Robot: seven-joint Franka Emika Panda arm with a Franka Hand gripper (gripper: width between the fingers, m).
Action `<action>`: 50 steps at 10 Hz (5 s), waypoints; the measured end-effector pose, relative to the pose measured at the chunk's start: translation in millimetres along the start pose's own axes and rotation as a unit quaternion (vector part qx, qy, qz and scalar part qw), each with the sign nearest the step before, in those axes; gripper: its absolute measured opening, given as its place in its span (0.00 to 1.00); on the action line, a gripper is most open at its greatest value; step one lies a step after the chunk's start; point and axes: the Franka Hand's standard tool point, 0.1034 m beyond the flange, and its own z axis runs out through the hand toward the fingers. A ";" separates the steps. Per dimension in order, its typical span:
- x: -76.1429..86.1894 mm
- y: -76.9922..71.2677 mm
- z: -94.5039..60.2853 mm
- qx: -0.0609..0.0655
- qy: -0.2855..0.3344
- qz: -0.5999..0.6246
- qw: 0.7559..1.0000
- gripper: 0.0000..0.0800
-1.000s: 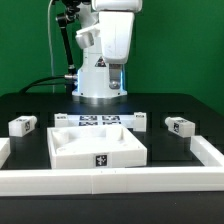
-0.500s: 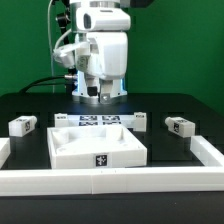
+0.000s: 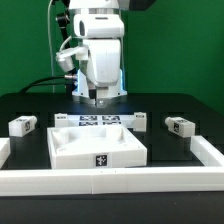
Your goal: Assemble square table
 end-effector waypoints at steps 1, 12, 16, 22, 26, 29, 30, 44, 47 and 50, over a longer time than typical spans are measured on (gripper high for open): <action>-0.1 -7.6 7.2 0.007 0.003 -0.002 1.000 0.81; 2.9 -41.5 75.1 0.047 0.025 0.018 0.998 0.79; 1.3 -42.7 75.9 0.048 0.025 0.021 0.998 0.26; 0.3 -40.8 74.9 0.044 0.024 0.022 0.998 0.08; 25.4 -32.4 73.7 0.043 0.026 0.063 0.997 0.08; 71.6 -13.5 73.9 0.038 0.033 0.084 0.995 0.08; 85.7 -4.7 75.1 0.036 0.037 0.087 0.995 0.08; 112.7 42.9 78.6 0.024 0.047 0.067 0.996 0.56; 101.7 40.3 60.2 0.005 0.040 0.098 0.994 0.80; 120.0 21.0 31.1 -0.030 0.035 0.160 0.986 0.81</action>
Offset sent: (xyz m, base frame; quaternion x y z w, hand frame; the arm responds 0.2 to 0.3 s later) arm -0.0140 0.0113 -0.0321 -0.0147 0.0551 -0.0175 0.9982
